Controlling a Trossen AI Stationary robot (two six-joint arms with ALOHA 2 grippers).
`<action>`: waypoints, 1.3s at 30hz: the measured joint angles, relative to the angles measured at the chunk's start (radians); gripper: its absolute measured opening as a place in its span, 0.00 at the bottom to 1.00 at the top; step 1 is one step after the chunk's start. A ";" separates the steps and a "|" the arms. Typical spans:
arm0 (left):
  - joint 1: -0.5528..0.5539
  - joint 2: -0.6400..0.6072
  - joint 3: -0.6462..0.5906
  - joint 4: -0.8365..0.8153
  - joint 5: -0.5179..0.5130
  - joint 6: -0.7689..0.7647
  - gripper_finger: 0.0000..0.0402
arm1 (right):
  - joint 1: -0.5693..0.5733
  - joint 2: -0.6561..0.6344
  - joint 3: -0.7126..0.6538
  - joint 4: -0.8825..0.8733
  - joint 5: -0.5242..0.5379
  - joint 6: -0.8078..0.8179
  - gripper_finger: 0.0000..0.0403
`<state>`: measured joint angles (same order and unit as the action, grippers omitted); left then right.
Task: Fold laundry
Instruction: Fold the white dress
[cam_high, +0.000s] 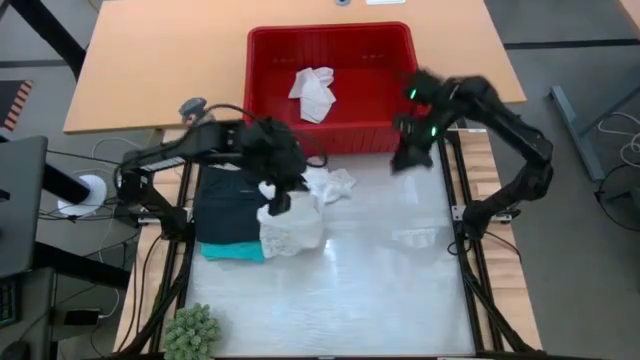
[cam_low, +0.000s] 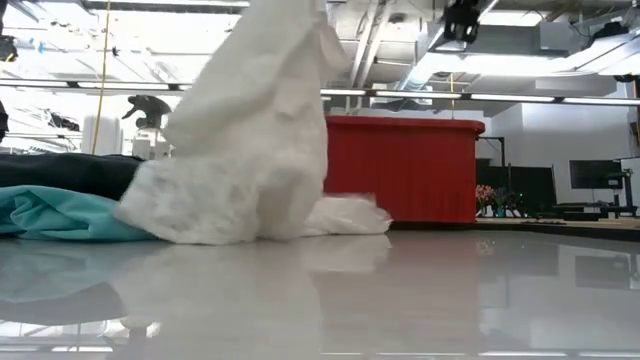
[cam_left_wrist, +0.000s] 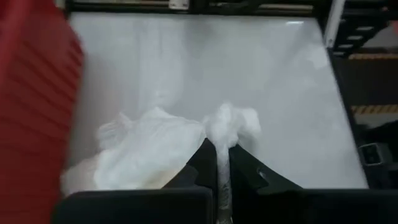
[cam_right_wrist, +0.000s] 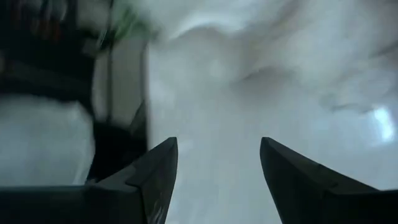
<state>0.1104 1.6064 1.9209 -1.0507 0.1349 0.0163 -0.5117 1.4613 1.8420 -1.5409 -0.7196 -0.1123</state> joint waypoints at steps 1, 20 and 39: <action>0.002 0.000 -0.041 0.042 0.004 -0.015 0.00 | 0.064 0.001 0.000 -0.011 0.027 0.004 0.63; -0.051 -0.081 -0.160 0.282 0.322 -0.138 0.00 | 0.400 -0.125 -0.237 0.408 0.654 -0.328 0.63; -0.105 -0.207 -0.158 0.634 0.358 -0.091 0.00 | 0.534 -0.119 -0.341 1.114 0.620 -0.619 0.63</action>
<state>0.0052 1.3991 1.7634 -0.4162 0.4928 -0.0750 0.0224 1.3426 1.5009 -0.4270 -0.0997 -0.7311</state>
